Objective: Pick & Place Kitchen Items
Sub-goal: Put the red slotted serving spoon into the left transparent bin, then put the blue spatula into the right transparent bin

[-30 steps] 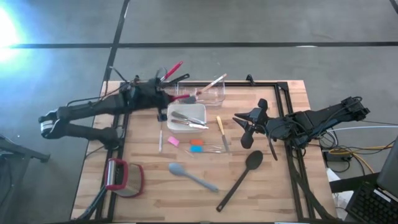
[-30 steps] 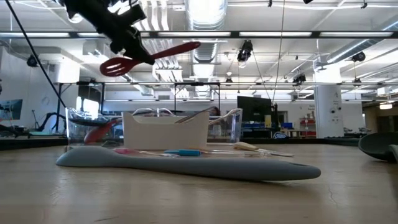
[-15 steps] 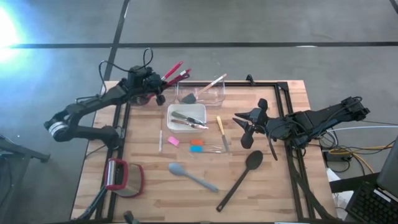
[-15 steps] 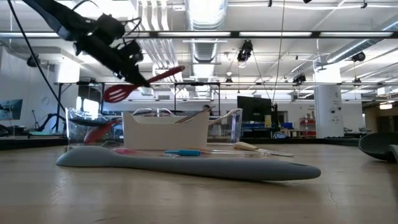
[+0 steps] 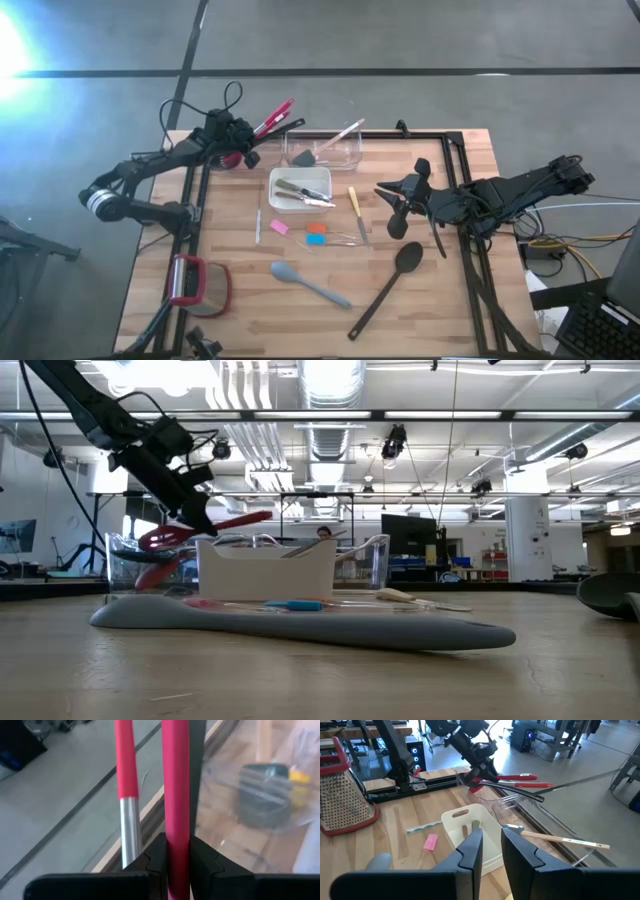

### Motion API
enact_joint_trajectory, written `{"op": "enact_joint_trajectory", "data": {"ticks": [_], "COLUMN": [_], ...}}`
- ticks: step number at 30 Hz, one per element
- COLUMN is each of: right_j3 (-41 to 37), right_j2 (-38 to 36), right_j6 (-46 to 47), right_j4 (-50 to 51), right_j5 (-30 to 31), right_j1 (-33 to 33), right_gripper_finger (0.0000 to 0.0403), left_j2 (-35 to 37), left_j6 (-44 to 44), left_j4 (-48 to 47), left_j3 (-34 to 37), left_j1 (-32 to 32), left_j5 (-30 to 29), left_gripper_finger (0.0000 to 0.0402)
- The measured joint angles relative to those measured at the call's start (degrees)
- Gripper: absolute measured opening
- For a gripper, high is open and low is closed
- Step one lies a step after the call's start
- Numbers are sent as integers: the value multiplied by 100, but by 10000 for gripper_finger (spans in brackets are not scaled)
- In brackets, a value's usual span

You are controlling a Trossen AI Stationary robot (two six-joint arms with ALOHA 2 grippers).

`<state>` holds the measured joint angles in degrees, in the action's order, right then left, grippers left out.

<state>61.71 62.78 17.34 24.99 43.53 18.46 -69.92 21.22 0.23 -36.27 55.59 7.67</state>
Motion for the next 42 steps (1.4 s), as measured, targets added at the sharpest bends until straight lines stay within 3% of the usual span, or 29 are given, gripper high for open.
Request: {"op": "enact_joint_trajectory", "data": {"ticks": [15,22,26,32,42], "right_j3": [0,0,0,0,0], "right_j2": [0,0,0,0,0], "right_j6": [66,67,148,179,219], "right_j4": [0,0,0,0,0], "right_j5": [0,0,-2,-4,-4], "right_j1": [0,2,2,2,2], "right_gripper_finger": [79,66,61,66,80], "left_j2": [-281,-285,-305,-173,769], "left_j6": [401,401,418,379,208], "left_j4": [-332,-540,-809,-943,-990], "left_j3": [-26,-12,28,17,-8], "left_j1": [20,20,20,20,16], "left_j5": [-261,-269,-333,-350,-331], "left_gripper_finger": [50,139,171,184,185]}}
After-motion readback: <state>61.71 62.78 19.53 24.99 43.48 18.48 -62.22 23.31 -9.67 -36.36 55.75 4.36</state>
